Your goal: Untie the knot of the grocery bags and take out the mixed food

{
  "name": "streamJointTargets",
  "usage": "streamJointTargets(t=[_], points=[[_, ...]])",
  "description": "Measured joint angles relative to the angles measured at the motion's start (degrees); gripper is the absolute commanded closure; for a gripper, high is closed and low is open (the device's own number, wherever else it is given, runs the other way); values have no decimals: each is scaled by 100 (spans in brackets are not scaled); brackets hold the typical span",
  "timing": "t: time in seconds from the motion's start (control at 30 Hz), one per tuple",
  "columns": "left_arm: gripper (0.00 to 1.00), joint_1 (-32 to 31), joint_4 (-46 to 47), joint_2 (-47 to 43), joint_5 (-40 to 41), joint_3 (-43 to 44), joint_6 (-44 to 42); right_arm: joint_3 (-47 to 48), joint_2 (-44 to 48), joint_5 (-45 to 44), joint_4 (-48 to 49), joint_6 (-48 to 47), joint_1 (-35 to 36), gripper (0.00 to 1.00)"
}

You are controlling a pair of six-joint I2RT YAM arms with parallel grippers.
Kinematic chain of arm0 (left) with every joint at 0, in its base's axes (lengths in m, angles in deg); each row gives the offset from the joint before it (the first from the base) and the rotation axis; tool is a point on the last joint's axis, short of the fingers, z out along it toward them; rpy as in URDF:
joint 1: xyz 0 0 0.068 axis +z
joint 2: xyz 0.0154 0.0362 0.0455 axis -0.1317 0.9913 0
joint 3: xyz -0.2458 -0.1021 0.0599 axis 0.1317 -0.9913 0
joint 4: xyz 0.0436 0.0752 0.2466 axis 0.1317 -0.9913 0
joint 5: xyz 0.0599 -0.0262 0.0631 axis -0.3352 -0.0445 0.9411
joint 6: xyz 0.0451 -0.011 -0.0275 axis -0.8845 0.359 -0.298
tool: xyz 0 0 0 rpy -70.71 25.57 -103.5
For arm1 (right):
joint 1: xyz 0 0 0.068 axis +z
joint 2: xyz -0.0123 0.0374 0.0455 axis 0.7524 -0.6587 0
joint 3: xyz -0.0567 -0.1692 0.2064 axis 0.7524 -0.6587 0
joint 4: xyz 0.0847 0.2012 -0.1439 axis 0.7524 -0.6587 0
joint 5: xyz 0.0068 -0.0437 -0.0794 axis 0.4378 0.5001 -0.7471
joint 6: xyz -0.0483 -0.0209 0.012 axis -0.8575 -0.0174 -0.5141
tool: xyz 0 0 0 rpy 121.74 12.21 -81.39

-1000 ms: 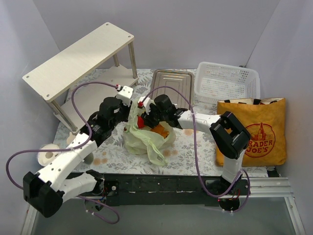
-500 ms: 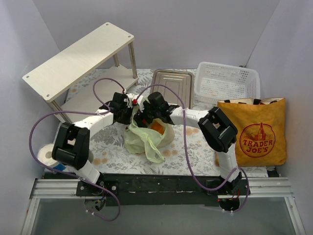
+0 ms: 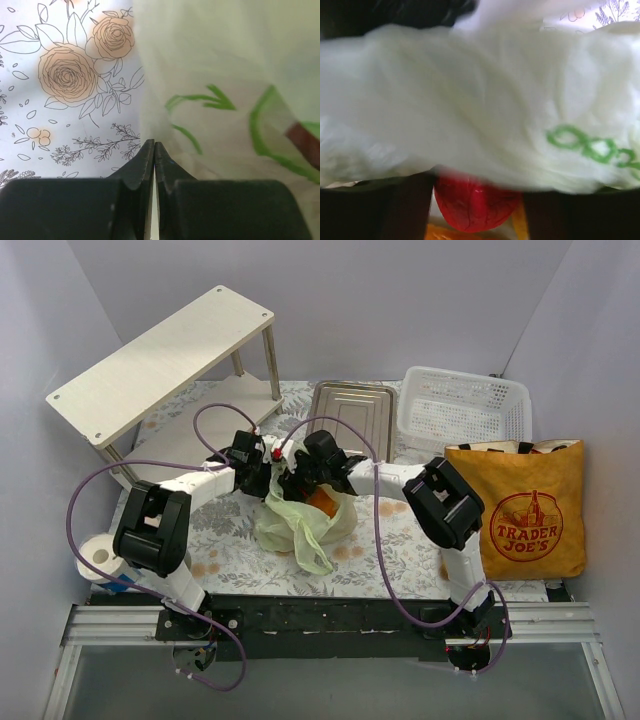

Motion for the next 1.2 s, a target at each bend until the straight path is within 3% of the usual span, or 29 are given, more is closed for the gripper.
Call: streamJointTargets(t=[0.13,0.23,0.6,0.97,1.1,1.2], points=[[100,35,59,0,2,0,70,-313,256,-9,-92,-214,-44,66],[100,46,111,-4,2,-13,118,-461,431,-13,-260,-417,-59,75],[100,35,348,-262,17,-264,170,-398,1956,387,-1661,-1025,-105,90],[100,-186,498,-273,20,-264,168,2114,2192,1412,-4085,-1405,-595,95],[100,-249,498,-295,-2,-267,170,2975,2105,1464,-4131,-1014,-1563,95],[100,-251,487,-328,-7,-267,162,3383,1867,960,-3751,-636,-2494,95]])
